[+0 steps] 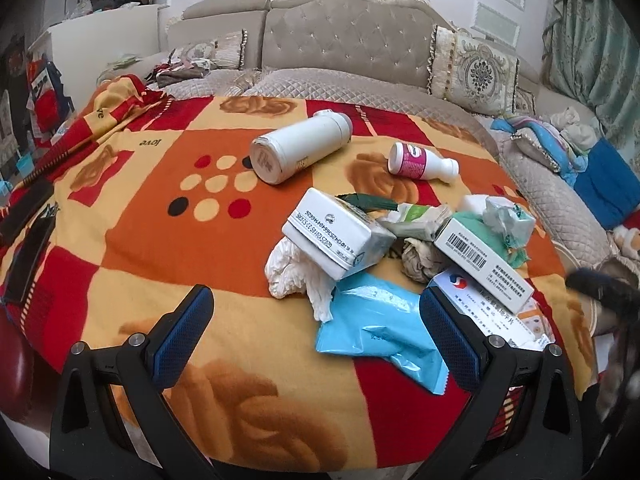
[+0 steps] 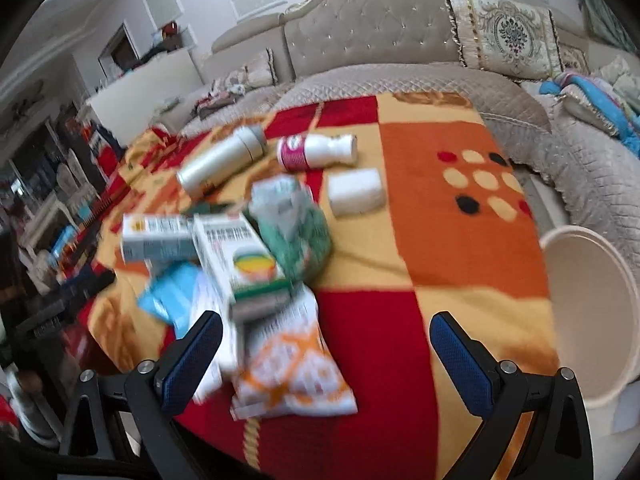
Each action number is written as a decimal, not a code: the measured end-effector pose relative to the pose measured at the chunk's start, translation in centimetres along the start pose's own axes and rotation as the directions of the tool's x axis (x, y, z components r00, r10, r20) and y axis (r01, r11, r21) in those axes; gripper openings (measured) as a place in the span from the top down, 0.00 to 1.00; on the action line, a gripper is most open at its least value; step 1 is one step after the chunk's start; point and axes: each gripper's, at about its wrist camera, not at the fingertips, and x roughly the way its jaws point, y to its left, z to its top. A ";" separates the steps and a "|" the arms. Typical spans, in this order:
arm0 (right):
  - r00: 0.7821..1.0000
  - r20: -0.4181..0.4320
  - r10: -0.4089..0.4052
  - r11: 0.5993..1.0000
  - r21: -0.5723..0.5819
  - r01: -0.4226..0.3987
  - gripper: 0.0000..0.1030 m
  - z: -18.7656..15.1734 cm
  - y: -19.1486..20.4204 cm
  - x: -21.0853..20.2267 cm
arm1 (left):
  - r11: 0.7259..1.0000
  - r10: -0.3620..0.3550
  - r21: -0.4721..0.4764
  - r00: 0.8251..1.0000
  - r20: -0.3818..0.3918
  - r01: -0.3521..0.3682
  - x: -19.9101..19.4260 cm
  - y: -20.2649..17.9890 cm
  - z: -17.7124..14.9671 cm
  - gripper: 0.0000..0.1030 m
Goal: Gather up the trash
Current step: 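Reach the left gripper to the crumpled white tissue and close on it, then carry the tissue with the left gripper over the beige bin and release, then move both tools back from the bin toward the blanket, then grasp the white medicine box with the right gripper while the left grasps the blue wipe pack, then carry the box and wipe pack with both grippers over the beige bin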
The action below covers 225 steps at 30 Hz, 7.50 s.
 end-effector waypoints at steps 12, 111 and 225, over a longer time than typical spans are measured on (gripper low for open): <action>0.999 -0.027 0.031 0.998 -0.061 -0.032 0.21 5.6 2.9 5.2 | 0.999 0.034 0.010 0.999 -0.035 -0.034 2.9 2.3 -0.2 0.01; 0.947 -0.013 -0.321 0.871 0.390 0.300 0.41 -5.9 -28.5 -5.4 | 0.831 -0.476 0.201 0.849 -0.229 0.519 7.7 -38.6 0.3 0.41; 0.991 -0.027 0.134 0.984 -0.112 -0.136 0.50 1.7 0.8 1.0 | 0.990 -0.051 -0.134 0.991 -0.124 0.034 5.5 -1.5 0.3 0.58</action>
